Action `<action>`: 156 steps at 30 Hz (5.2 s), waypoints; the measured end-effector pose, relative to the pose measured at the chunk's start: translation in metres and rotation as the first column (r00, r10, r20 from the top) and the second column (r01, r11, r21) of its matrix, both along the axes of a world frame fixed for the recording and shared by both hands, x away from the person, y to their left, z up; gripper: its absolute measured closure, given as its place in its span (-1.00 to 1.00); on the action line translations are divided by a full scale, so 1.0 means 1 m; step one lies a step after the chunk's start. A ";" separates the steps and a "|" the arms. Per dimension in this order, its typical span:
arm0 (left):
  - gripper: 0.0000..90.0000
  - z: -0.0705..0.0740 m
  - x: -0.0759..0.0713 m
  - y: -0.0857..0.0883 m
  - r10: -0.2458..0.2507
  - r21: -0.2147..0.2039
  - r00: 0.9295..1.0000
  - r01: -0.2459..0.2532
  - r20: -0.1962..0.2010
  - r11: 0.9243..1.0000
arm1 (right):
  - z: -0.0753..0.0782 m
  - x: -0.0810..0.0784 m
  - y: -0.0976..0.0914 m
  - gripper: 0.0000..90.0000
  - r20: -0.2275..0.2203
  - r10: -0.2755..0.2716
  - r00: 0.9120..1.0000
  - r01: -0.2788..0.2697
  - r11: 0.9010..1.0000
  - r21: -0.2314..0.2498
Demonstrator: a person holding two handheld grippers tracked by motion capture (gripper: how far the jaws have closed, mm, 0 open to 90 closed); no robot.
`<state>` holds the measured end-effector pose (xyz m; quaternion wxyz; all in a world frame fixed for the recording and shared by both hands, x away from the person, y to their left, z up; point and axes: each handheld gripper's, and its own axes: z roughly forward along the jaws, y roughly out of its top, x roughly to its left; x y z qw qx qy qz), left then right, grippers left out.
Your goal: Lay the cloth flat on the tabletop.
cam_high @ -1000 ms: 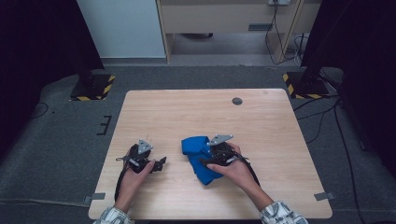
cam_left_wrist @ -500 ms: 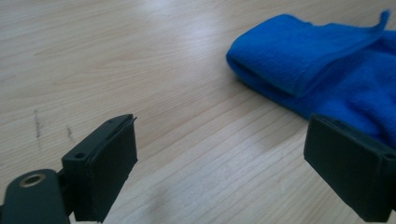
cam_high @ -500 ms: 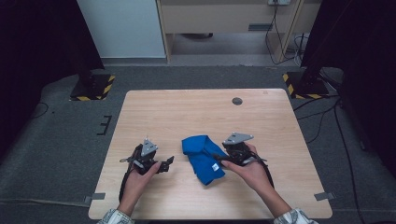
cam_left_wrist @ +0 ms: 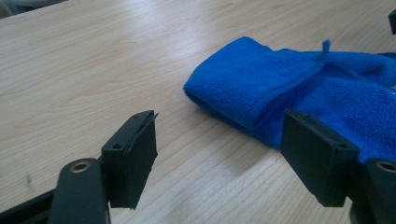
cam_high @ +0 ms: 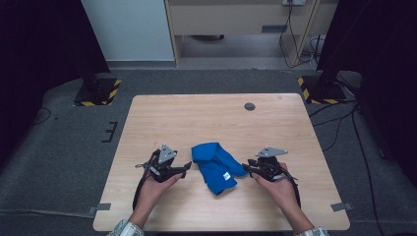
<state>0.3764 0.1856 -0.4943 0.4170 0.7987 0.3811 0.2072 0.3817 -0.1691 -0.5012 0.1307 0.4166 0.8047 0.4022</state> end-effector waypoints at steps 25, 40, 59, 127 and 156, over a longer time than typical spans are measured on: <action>-0.27 -0.004 0.008 -0.021 -0.037 0.056 0.999 0.035 0.030 0.998 | -0.024 0.002 0.005 0.98 -0.071 0.017 0.997 -0.024 0.995 -0.099; 0.30 -0.014 0.018 -0.031 -0.071 0.138 0.997 0.066 0.030 0.988 | -0.012 0.000 0.006 0.99 -0.031 0.038 0.999 -0.039 0.998 -0.044; 0.94 -0.008 0.014 0.008 0.001 0.045 0.997 0.002 -0.081 0.999 | 0.000 0.019 -0.027 1.00 0.005 -0.041 0.999 0.041 0.997 -0.069; 0.97 -0.006 0.007 0.014 0.026 -0.045 1.000 -0.025 0.010 0.999 | -0.014 0.043 -0.024 0.98 -0.014 -0.026 1.000 0.025 0.996 -0.086; 0.97 -0.011 0.011 0.020 0.071 -0.007 0.997 -0.071 -0.018 0.997 | -0.026 0.044 -0.009 0.06 -0.047 -0.039 0.998 0.037 0.998 -0.048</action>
